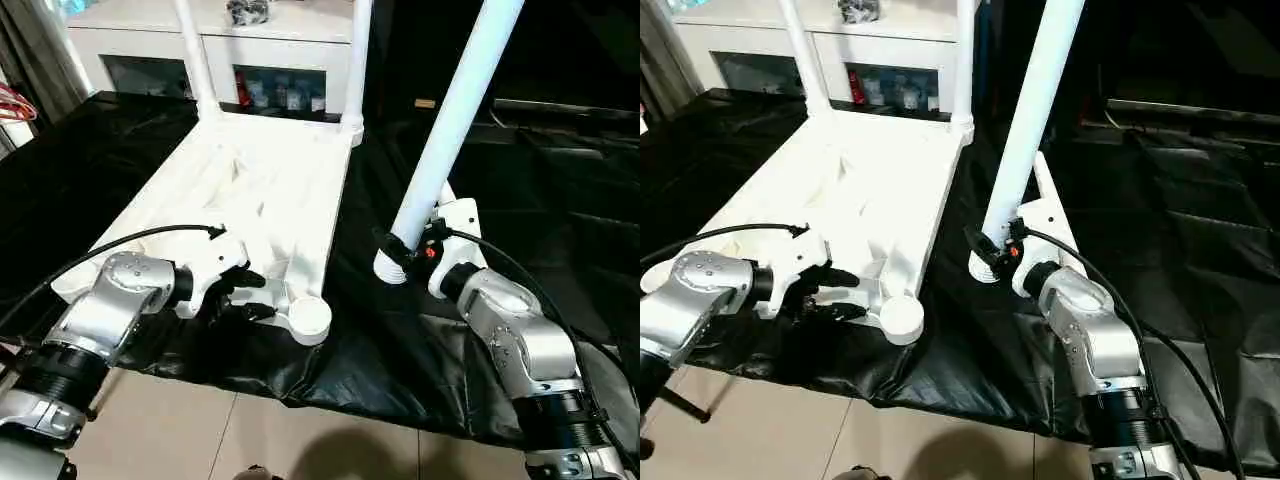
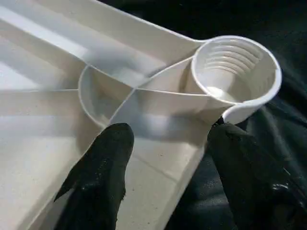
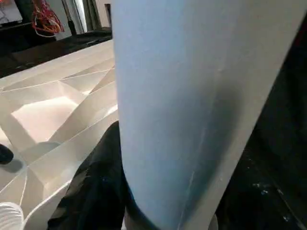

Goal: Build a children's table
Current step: Pick table leg, then rotate table base

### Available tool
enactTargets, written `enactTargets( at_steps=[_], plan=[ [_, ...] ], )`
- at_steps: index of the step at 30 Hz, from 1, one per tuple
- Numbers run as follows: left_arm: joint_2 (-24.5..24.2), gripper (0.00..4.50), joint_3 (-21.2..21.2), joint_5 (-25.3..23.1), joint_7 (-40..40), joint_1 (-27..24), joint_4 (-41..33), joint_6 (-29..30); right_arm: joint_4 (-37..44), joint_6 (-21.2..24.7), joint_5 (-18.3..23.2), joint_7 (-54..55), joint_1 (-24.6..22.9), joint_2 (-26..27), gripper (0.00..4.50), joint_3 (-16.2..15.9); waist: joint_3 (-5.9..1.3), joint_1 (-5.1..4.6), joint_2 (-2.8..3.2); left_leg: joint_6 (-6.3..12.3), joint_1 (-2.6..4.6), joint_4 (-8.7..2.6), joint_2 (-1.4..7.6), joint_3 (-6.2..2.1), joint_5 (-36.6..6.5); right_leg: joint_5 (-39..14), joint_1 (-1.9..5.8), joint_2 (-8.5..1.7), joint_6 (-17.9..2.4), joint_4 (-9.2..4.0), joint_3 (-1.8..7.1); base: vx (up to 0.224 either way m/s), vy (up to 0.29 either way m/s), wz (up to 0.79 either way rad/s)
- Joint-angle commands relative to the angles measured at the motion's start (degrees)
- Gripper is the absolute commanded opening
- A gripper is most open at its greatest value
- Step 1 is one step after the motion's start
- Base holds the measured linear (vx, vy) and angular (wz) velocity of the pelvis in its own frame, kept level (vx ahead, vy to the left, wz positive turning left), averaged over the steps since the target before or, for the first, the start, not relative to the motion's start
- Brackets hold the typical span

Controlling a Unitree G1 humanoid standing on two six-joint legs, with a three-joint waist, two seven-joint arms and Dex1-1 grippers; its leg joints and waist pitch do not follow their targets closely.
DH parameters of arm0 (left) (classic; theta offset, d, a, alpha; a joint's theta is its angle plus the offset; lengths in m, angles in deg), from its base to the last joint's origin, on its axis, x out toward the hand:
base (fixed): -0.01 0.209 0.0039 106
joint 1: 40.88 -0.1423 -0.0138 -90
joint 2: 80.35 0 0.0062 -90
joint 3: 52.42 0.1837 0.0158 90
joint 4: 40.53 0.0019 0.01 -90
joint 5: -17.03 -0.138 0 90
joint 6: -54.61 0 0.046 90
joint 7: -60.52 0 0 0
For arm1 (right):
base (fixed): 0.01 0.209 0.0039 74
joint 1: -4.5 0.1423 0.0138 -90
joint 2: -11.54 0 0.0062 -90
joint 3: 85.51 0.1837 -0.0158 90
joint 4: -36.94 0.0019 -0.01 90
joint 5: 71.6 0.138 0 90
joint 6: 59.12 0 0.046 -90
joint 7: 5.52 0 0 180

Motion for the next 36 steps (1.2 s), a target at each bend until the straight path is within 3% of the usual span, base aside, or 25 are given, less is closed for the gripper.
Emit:
enactTargets(
  at_steps=[1,6,14,28,36],
  plan=[
    [-0.7,3.0,2.6,-2.7,-1.6,0.1,2.4,-1.0,-1.0,-0.9,-0.4,-0.8,0.8,-0.3,1.89,-0.3,-3.9,0.0,-0.48,-0.41,1.72,-4.44,3.22,-1.15,-7.6,-2.2,2.14,-5.36,-11.4,-4.16,3.27,0.0,0.0,0.0],
    [-0.2,3.0,3.0,-2.4,-4.2,1.0,3.7,-1.2,-1.7,-1.0,-0.6,-1.2,1.5,-0.6,1.89,-0.3,-4.03,-0.03,-0.08,-1.04,1.81,-4.47,3.43,-1.27,-8.2,-1.4,2.11,-5.46,-11.9,-3.93,3.24,0.0,0.0,0.0],
    [0.9,3.0,2.0,-3.1,-3.9,2.9,7.3,-2.8,-1.9,-1.3,-1.1,-1.4,1.1,-0.9,1.89,-0.5,-4.05,0.03,-0.2,-0.88,1.77,-4.41,3.39,-1.24,-8.4,-0.6,2.31,-5.59,-12.4,-3.93,3.24,0.0,0.0,0.0],
    [2.0,1.81,1.4,-4.0,-3.1,3.9,10.6,-4.8,-2.3,-1.6,-2.0,-2.2,1.3,-0.8,1.89,-1.2,-4.05,0.05,-0.32,-0.54,1.77,-4.36,3.46,-1.21,-8.2,-0.2,2.31,-5.65,-12.8,-3.89,3.22,0.0,0.0,0.0],
    [3.9,1.25,0.2,-2.2,-2.7,3.0,8.1,-2.2,-1.5,-0.6,-1.6,-3.6,1.1,-1.0,1.89,-1.8,-4.06,0.0,-0.38,-0.02,1.6,-4.32,3.49,-1.25,-7.4,0.8,2.44,-5.68,-13.1,-3.77,3.18,0.0,0.0,0.0]
  ],
)
